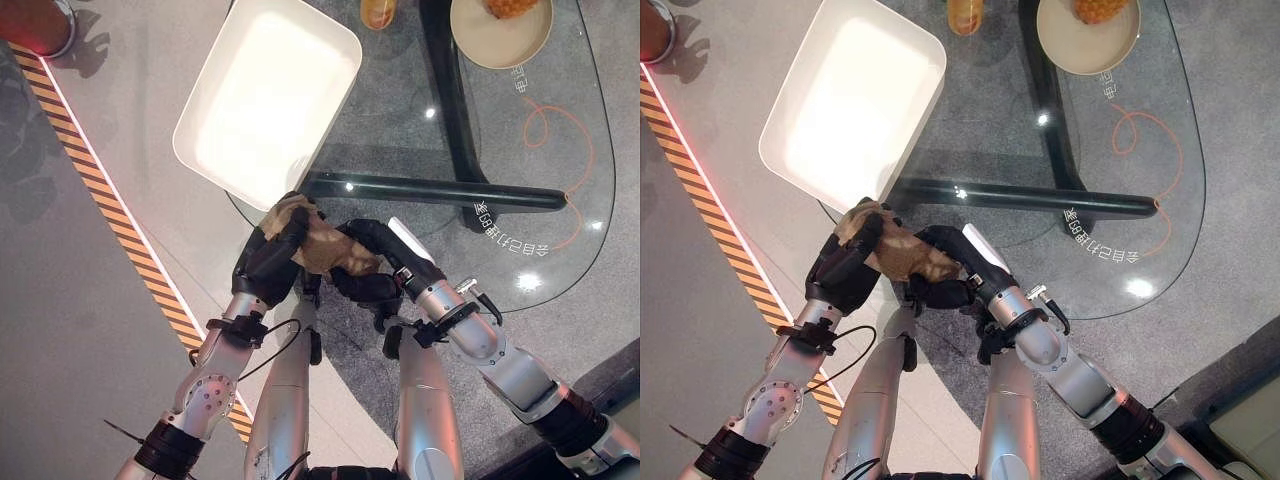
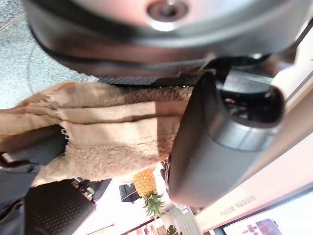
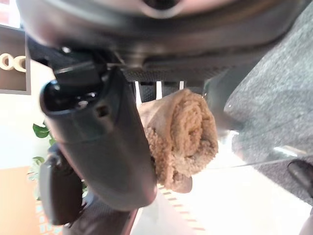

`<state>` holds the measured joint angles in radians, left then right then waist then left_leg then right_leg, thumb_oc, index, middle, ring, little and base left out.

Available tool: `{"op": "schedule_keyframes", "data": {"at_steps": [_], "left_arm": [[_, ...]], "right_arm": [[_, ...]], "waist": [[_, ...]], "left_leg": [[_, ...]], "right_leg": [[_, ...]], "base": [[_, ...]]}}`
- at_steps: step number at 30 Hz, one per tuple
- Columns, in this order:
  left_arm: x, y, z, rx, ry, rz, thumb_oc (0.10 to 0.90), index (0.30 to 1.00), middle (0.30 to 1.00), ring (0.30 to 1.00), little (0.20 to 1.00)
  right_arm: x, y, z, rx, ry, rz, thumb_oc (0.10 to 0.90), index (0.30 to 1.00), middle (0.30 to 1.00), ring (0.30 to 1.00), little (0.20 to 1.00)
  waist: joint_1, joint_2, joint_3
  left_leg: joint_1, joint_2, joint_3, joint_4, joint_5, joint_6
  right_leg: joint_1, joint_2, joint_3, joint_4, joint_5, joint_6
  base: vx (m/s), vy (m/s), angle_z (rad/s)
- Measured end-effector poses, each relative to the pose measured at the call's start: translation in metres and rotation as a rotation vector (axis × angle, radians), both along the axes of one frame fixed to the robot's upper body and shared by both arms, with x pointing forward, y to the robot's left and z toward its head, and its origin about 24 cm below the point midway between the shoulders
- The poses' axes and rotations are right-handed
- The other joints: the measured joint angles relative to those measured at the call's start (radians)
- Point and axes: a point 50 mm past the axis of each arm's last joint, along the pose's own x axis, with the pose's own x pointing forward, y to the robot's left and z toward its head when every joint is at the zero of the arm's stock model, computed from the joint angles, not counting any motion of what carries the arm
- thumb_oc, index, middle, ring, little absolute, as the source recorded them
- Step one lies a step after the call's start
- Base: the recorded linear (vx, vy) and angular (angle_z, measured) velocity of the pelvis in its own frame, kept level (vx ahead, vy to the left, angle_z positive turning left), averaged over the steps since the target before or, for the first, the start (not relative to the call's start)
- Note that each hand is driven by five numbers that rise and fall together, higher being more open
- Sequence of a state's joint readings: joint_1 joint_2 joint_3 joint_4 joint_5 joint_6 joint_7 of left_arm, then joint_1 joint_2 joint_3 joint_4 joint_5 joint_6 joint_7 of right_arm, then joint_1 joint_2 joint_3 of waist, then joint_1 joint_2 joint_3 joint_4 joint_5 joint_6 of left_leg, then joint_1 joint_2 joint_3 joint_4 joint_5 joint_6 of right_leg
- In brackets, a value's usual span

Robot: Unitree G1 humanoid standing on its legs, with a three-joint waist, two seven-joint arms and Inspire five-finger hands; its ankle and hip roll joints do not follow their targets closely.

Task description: Wipe the table with a cloth and put it in the basket.

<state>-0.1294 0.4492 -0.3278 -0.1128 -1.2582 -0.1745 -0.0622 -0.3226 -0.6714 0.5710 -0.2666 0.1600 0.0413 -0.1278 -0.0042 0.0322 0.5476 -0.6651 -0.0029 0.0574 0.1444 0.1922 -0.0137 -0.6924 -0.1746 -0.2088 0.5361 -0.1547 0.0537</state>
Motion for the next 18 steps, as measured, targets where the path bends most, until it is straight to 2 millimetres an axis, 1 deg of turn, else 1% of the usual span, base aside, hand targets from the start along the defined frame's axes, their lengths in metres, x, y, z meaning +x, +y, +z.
{"op": "schedule_keyframes", "data": {"at_steps": [14,15,16,18], "left_arm": [[0.0003,0.0,0.0002,-0.004,0.002,0.005,0.1,0.3,0.3,0.3,0.2],[0.0003,0.0,0.0002,-0.004,0.002,0.005,0.1,0.3,0.3,0.3,0.2],[0.0003,-0.0002,0.0002,-0.006,0.002,0.006,0.1,0.3,0.3,0.3,0.2],[0.0005,-0.0004,0.0003,-0.009,0.002,0.008,0.1,0.3,0.3,0.3,0.2]], "right_arm": [[-0.0003,0.0012,-0.0004,0.004,0.002,0.002,0.1,0.3,0.3,0.3,0.2],[-0.0003,0.0012,-0.0004,0.004,0.002,0.002,0.709,0.822,0.822,0.822,0.809],[-0.0003,0.0012,-0.0004,0.004,0.001,0.001,0.8,0.9,0.9,0.9,0.9],[-0.0003,0.0013,-0.0004,0.005,0.001,0.001,0.8,0.9,0.9,0.9,0.9]], "waist": [[0.0,-0.002,-0.001],[0.0,-0.002,-0.001],[0.0,-0.002,-0.001],[0.0,-0.002,-0.001]], "left_leg": [[0.0,0.0,0.0,0.0,0.0,0.0],[0.0,0.0,0.0,0.0,0.0,0.0],[0.0,0.0,0.0,0.0,0.0,0.0],[0.0,0.0,0.0,0.0,0.0,0.0]], "right_leg": [[0.0,0.0,-0.001,0.0,0.0,0.0],[0.0,0.0,-0.001,0.0,0.0,0.0],[0.0,0.0,-0.001,0.0,0.0,0.0],[0.0,0.0,-0.001,0.0,0.0,0.0]], "base": [[0.0,0.0,0.0],[0.0,0.0,0.0],[0.0,0.0,0.0],[0.0,0.0,0.0]]}}
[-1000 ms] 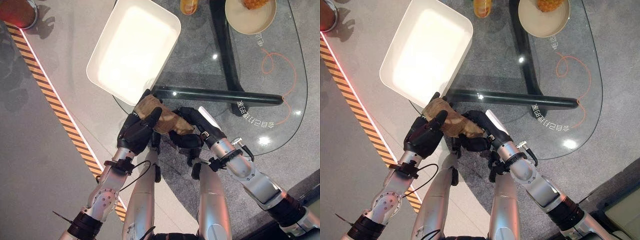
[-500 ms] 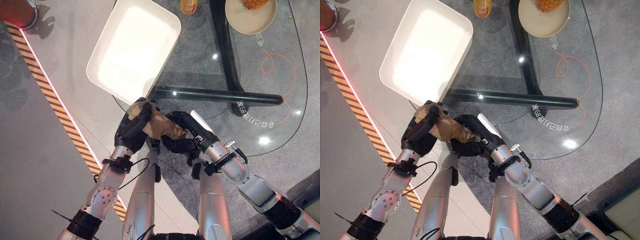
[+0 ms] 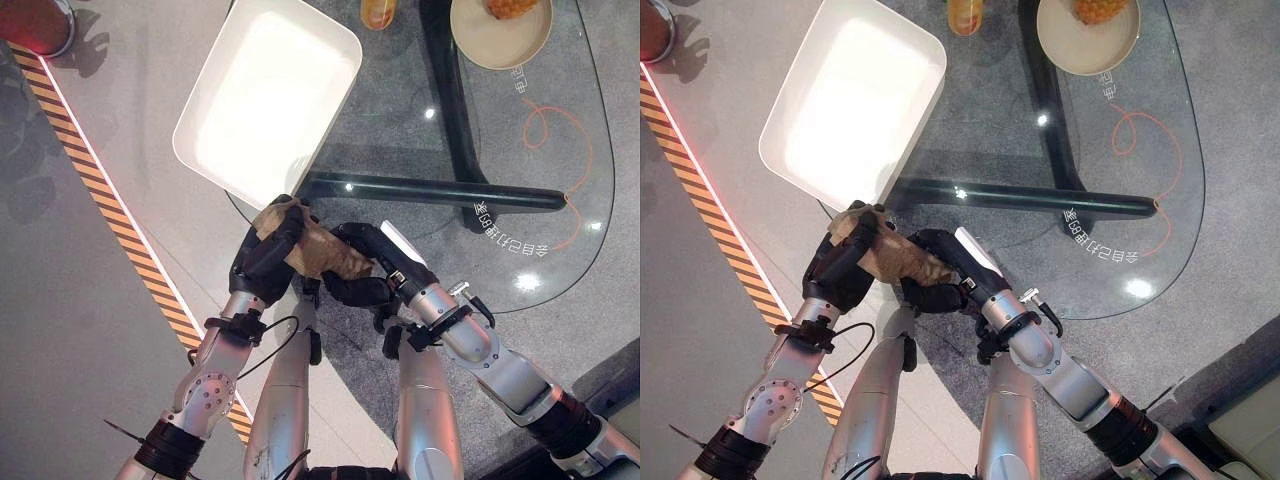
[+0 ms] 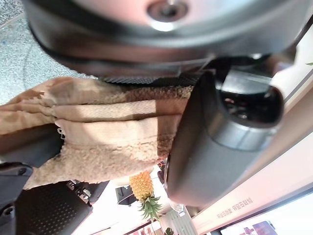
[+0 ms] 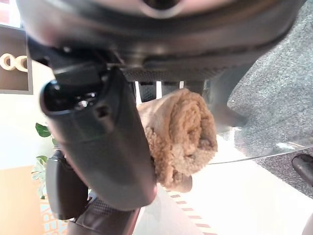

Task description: Wipe the table with a cloth and put it in the basket.

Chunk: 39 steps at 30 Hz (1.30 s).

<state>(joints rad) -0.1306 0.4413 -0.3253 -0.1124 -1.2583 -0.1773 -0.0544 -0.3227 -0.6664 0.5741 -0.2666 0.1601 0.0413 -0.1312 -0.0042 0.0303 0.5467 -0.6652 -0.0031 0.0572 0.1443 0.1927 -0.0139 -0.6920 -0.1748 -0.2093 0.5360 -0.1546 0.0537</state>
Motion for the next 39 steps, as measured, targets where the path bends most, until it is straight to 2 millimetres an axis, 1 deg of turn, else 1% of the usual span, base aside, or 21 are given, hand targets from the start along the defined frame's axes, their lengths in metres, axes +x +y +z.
{"op": "schedule_keyframes", "data": {"at_steps": [4,13,18,20,24,29,33,35,36,37,39], "left_arm": [[0.003,-0.001,0.002,0.004,-0.006,-0.001,0.1,0.3,0.3,0.3,0.2],[0.003,-0.004,0.001,0.02,-0.015,-0.006,0.1,0.3,0.3,0.3,0.2],[0.002,-0.003,0.001,0.008,-0.02,0.007,0.1,0.3,0.3,0.3,0.2],[0.002,-0.003,0.002,0.006,-0.025,0.013,0.1,0.3,0.3,0.3,0.2],[0.002,-0.002,0.002,0.005,-0.031,0.019,0.1,0.3,0.3,0.3,0.2],[0.002,0.0,0.005,0.052,-0.069,0.046,0.1,0.3,0.3,0.3,0.2],[0.0,0.011,0.007,0.08,-0.107,0.112,0.1,0.3,0.3,0.3,0.2],[-0.001,0.024,0.009,0.088,-0.127,0.176,0.1,0.3,0.3,0.3,0.2],[-0.002,0.027,0.009,0.089,-0.131,0.193,0.1,0.3,0.3,0.3,0.2],[-0.003,0.035,0.011,0.098,-0.143,0.232,0.1,0.3,0.3,0.3,0.2],[-0.004,0.043,0.013,0.11,-0.154,0.267,0.1,0.3,0.3,0.3,0.2]], "right_arm": [[0.0,0.0,0.0,0.01,-0.005,-0.013,0.8,0.9,0.9,0.9,0.9],[0.0,-0.003,-0.002,0.03,-0.014,-0.065,0.8,0.9,0.9,0.9,0.9],[0.002,-0.012,0.002,0.076,-0.037,-0.144,0.8,0.9,0.9,0.9,0.9],[0.002,-0.012,0.001,0.087,-0.036,-0.152,0.8,0.9,0.9,0.9,0.9],[-0.003,-0.015,0.0,0.118,-0.035,-0.181,0.8,0.9,0.9,0.9,0.9],[-0.005,-0.023,-0.002,0.136,-0.028,-0.221,0.8,0.9,0.9,0.9,0.9],[-0.006,-0.032,-0.001,0.146,-0.033,-0.26,0.8,0.9,0.9,0.9,0.9],[-0.004,-0.042,0.002,0.156,-0.049,-0.316,0.8,0.9,0.9,0.9,0.9],[-0.003,-0.045,0.003,0.157,-0.053,-0.333,0.8,0.9,0.9,0.9,0.9],[-0.002,-0.05,0.005,0.162,-0.065,-0.363,0.8,0.9,0.9,0.9,0.9],[-0.002,-0.054,0.007,0.166,-0.074,-0.382,0.8,0.9,0.9,0.9,0.9]], "waist": [[0.0,-0.001,0.0],[-0.003,-0.009,0.0],[-0.006,-0.01,0.0],[-0.011,-0.013,0.001],[-0.026,-0.019,0.001],[-0.029,-0.02,0.001],[-0.035,-0.02,0.001],[-0.035,-0.02,0.001],[-0.035,-0.02,0.001],[-0.035,-0.02,0.001],[-0.034,-0.02,0.001]], "left_leg": [[0.0,0.0,0.0,0.0,0.0,0.0],[0.002,0.0,0.0,0.001,0.0,0.0],[0.002,0.0,0.001,0.001,0.0,0.0],[0.002,0.0,0.001,0.001,0.0,0.0],[0.002,0.0,0.003,0.001,0.0,0.001],[0.006,0.002,0.014,0.002,-0.003,0.002],[0.009,0.003,0.019,0.002,-0.007,0.0],[0.009,0.004,0.02,0.002,-0.007,0.0],[0.009,0.004,0.021,0.002,-0.008,0.0],[0.009,0.004,0.023,0.002,-0.008,0.0],[0.009,0.004,0.025,0.002,-0.009,0.0]], "right_leg": [[0.0,0.0,0.0,0.0,0.0,0.0],[0.001,0.0,0.0,0.0,0.0,0.0],[0.001,0.0,0.001,0.0,0.0,0.0],[0.001,0.0,0.002,0.0,0.0,0.0],[0.001,0.0,0.003,-0.001,0.001,0.0],[-0.001,0.003,0.021,-0.001,0.002,0.001],[-0.001,0.004,0.023,-0.002,0.003,0.002],[-0.003,0.004,0.026,-0.001,0.003,0.002],[-0.003,0.004,0.027,-0.001,0.003,0.002],[-0.004,0.004,0.028,-0.001,0.003,0.002],[-0.005,0.004,0.03,0.0,0.003,0.002]], "base": [[0.0,0.0,0.0],[0.0,0.0,0.0],[0.0,0.0,0.0],[0.0,0.0,0.0],[0.0,0.0,0.0],[0.01,0.027,-0.05],[0.01,0.027,-0.03],[0.02,0.064,-0.02],[0.02,0.056,-0.02],[0.03,0.057,-0.03],[0.02,0.044,-0.03]]}}
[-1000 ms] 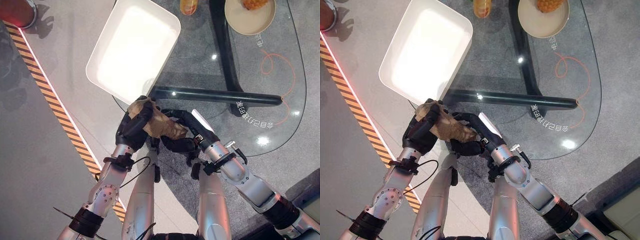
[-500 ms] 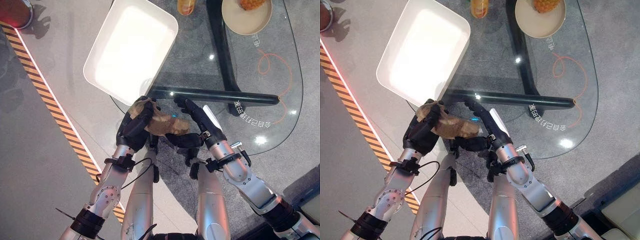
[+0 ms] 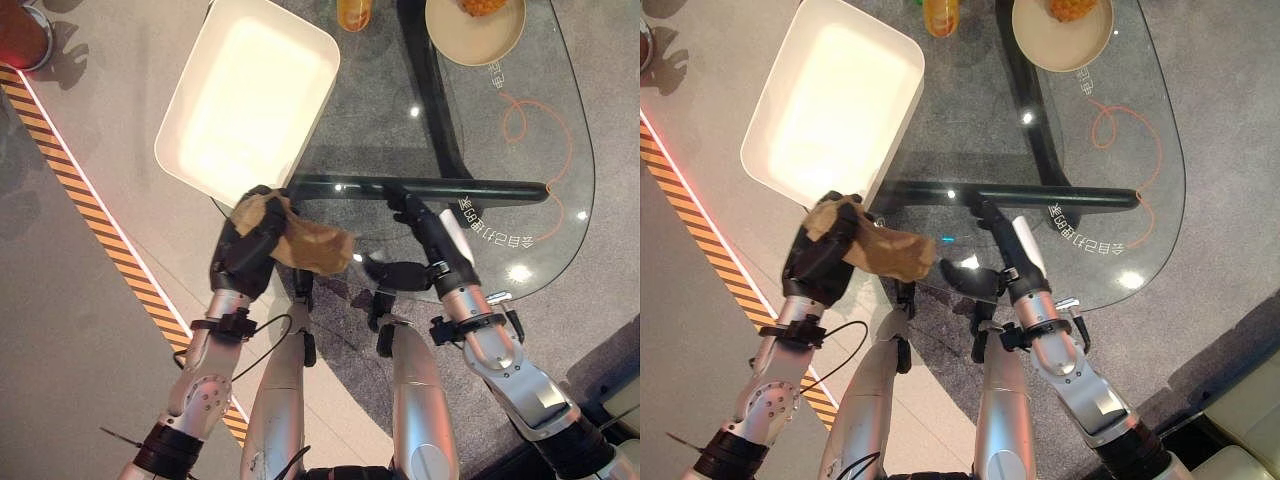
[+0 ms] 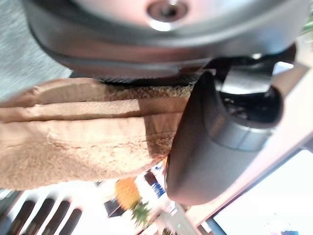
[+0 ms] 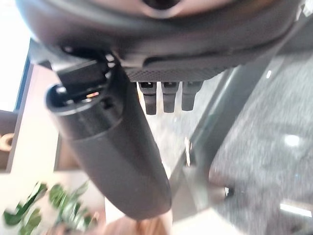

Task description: Wipe the table with a cloth and put it in the basket.

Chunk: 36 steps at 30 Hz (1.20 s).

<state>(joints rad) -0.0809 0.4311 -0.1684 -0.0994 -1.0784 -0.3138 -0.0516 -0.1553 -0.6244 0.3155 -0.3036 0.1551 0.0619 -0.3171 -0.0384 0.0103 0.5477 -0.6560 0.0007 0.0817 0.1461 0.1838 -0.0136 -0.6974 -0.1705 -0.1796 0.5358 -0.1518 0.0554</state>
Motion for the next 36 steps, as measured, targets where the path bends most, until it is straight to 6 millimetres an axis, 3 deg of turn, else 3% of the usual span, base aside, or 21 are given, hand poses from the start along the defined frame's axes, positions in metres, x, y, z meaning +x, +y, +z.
{"op": "schedule_keyframes", "data": {"at_steps": [11,26,36], "left_arm": [[0.0,0.026,0.018,0.245,-0.032,0.286,0.1,0.3,0.3,0.3,0.2],[0.004,0.04,0.075,0.521,-0.233,0.642,0.1,0.3,0.3,0.3,0.2],[0.002,0.044,0.12,0.774,-0.466,0.933,0.1,0.3,0.3,0.3,0.2]], "right_arm": [[0.002,0.0,-0.011,-0.046,0.106,0.007,0.8,0.9,0.9,0.9,0.9],[0.002,0.008,-0.035,-0.131,0.295,0.04,0.8,0.9,0.9,0.9,0.9],[0.007,0.014,-0.033,-0.14,0.36,0.087,0.8,0.9,0.9,0.9,0.9]], "waist": [[0.007,0.001,0.0],[0.004,0.003,0.001],[-0.001,0.003,0.001]], "left_leg": [[-0.003,0.0,0.025,0.013,-0.012,0.002],[-0.044,0.007,0.047,0.038,-0.019,-0.002],[-0.103,0.015,0.051,0.066,-0.023,-0.006]], "right_leg": [[-0.018,0.0,0.027,0.013,-0.002,0.003],[-0.07,0.005,0.055,0.038,-0.001,0.0],[-0.131,0.012,0.064,0.059,0.002,-0.009]], "base": [[0.03,0.061,-0.05],[0.02,0.07,-0.04],[0.0,0.065,-0.02]]}}
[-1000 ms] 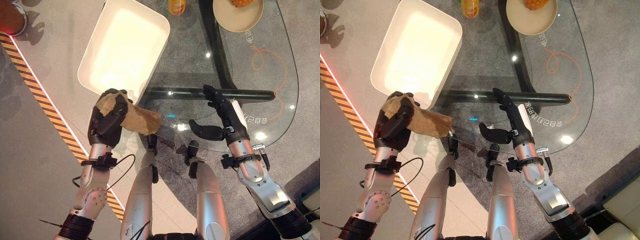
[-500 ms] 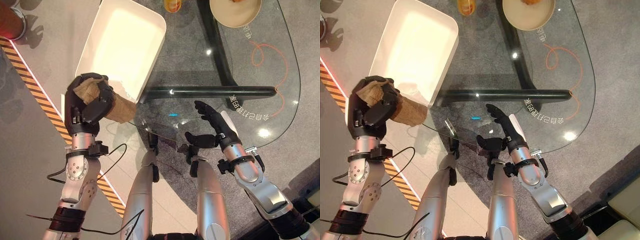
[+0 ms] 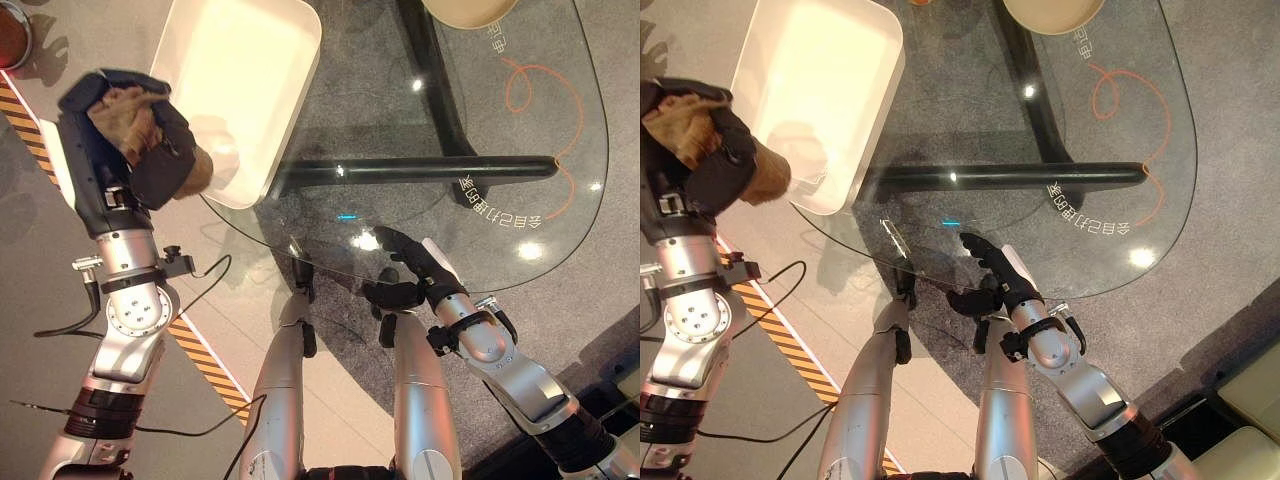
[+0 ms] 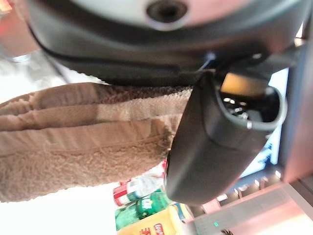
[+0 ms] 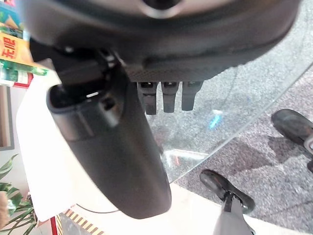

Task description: Wipe the table with a cloth and put it in the basket.

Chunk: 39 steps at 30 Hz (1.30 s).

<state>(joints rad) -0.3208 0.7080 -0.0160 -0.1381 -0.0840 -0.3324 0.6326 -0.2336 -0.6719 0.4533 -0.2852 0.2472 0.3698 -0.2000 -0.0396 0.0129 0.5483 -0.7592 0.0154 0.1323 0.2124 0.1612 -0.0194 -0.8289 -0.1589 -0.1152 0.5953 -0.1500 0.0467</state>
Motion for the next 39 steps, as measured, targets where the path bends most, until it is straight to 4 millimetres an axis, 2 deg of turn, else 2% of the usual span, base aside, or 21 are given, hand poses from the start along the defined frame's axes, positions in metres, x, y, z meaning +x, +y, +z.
{"op": "schedule_keyframes", "data": {"at_steps": [5,12,20,23,27,39], "left_arm": [[0.001,0.005,0.011,0.057,-0.062,0.12,0.1,0.3,0.3,0.3,0.2],[0.017,0.008,-0.003,0.057,0.028,0.172,0.1,0.3,0.3,0.3,0.2],[0.037,0.012,-0.002,0.057,0.07,0.232,0.1,0.3,0.3,0.3,0.2],[0.044,0.017,-0.005,0.055,0.101,0.268,0.1,0.3,0.3,0.3,0.2],[0.054,0.019,-0.007,0.062,0.132,0.292,0.1,0.3,0.3,0.3,0.2],[0.063,0.025,0.003,-0.021,0.086,0.337,0.1,0.3,0.3,0.3,0.2]], "right_arm": [[0.0,0.005,-0.005,-0.023,0.029,0.022,0.8,0.9,0.9,0.9,0.9],[0.006,0.0,-0.008,-0.065,0.083,0.028,0.8,0.9,0.9,0.9,0.9],[0.021,0.001,0.012,-0.07,0.045,0.058,0.8,0.9,0.9,0.9,0.9],[0.024,0.004,0.017,-0.062,0.04,0.074,0.8,0.9,0.9,0.9,0.9],[0.028,0.006,0.023,-0.067,0.021,0.081,0.8,0.9,0.9,0.9,0.9],[0.034,0.01,0.038,-0.047,-0.028,0.101,0.8,0.9,0.9,0.9,0.9]], "waist": [[-0.02,0.001,0.0],[-0.026,0.002,-0.001],[-0.027,0.001,-0.001],[-0.047,0.001,-0.001],[-0.051,0.001,-0.001],[-0.07,0.001,-0.001]], "left_leg": [[-0.025,0.003,0.016,0.012,-0.006,0.0],[-0.059,0.013,0.021,0.046,-0.019,0.001],[-0.109,0.013,0.045,0.053,-0.025,0.001],[-0.123,0.012,0.048,0.055,-0.024,0.005],[-0.142,0.016,0.049,0.062,-0.026,0.005],[-0.204,0.023,0.052,0.071,-0.028,0.003]], "right_leg": [[-0.033,0.002,0.016,0.009,0.001,0.0],[-0.051,0.011,0.021,0.004,0.004,-0.002],[-0.111,0.013,0.046,0.001,0.017,0.006],[-0.124,0.014,0.053,-0.004,0.021,0.009],[-0.143,0.019,0.058,-0.005,0.024,0.007],[-0.206,0.027,0.065,-0.005,0.032,0.005]], "base": [[0.05,0.087,-0.07],[0.03,0.059,-0.05],[0.03,0.07,-0.06],[0.01,0.042,-0.07],[0.01,0.035,-0.05],[0.0,0.006,-0.02]]}}
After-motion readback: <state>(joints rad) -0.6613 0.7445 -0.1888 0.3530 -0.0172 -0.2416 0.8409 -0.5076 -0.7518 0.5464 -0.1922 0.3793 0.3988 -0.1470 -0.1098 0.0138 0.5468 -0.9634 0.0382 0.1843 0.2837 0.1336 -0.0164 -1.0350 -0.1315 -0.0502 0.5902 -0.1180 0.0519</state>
